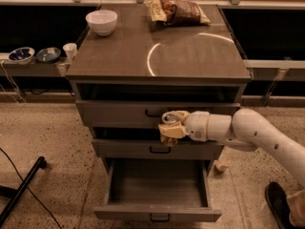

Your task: Place orange can into bottom drawer

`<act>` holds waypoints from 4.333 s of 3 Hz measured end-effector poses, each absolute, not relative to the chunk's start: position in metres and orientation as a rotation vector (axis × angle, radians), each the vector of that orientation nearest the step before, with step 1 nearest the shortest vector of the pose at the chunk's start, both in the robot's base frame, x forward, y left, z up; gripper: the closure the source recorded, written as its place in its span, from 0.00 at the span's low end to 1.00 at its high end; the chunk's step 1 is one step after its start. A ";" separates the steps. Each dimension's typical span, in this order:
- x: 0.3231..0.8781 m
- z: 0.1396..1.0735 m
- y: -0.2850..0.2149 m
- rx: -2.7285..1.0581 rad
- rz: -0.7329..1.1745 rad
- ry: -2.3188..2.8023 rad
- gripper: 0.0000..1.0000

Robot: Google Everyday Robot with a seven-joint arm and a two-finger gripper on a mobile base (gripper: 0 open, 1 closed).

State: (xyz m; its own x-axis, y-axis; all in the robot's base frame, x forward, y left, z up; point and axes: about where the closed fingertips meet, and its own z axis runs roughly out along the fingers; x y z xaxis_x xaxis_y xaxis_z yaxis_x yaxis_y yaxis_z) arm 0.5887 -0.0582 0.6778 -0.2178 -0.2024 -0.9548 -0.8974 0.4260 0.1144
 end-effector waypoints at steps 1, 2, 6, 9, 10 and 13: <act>0.541 0.603 -0.048 -1.010 0.967 1.587 1.00; 0.541 0.606 -0.047 -1.011 0.965 1.589 1.00; 0.540 0.398 -0.049 -1.173 0.918 1.509 1.00; 0.591 0.234 0.014 -1.126 0.916 1.511 0.98; 0.596 0.211 0.026 -1.139 0.928 1.479 0.76; 0.601 0.210 0.022 -1.137 0.917 1.482 0.06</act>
Offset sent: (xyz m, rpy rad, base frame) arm -0.0353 0.0062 -0.0457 0.0441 -0.0079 0.0581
